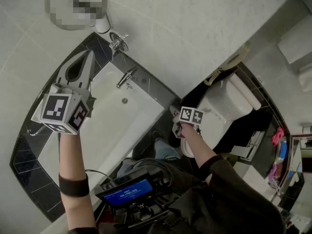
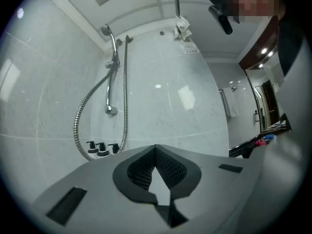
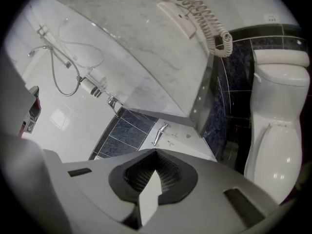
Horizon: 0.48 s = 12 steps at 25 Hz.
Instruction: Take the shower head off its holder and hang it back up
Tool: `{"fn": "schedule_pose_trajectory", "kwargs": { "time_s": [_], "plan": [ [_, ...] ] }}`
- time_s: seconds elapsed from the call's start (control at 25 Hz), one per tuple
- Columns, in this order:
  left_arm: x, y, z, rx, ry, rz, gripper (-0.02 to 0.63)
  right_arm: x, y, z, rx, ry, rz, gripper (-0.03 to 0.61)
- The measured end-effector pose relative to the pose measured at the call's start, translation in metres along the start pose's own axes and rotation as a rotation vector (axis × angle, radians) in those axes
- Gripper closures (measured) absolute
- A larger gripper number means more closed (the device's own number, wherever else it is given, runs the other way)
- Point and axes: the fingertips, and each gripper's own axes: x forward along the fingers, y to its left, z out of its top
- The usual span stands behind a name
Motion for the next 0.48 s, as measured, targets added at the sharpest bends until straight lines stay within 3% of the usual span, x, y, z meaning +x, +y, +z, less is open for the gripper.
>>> {"fn": "schedule_pose_trajectory", "kwargs": {
  "time_s": [0.28,0.48],
  "plan": [
    [-0.02,0.015,-0.01,-0.003,0.03,0.03,0.614,0.016,0.043,0.013,-0.126,0.005,0.03,0.563],
    [-0.063,0.048,-0.023,-0.017,0.047,0.135,0.614,0.041,0.112,0.026,-0.26,0.027,0.126,0.563]
  ]
}}
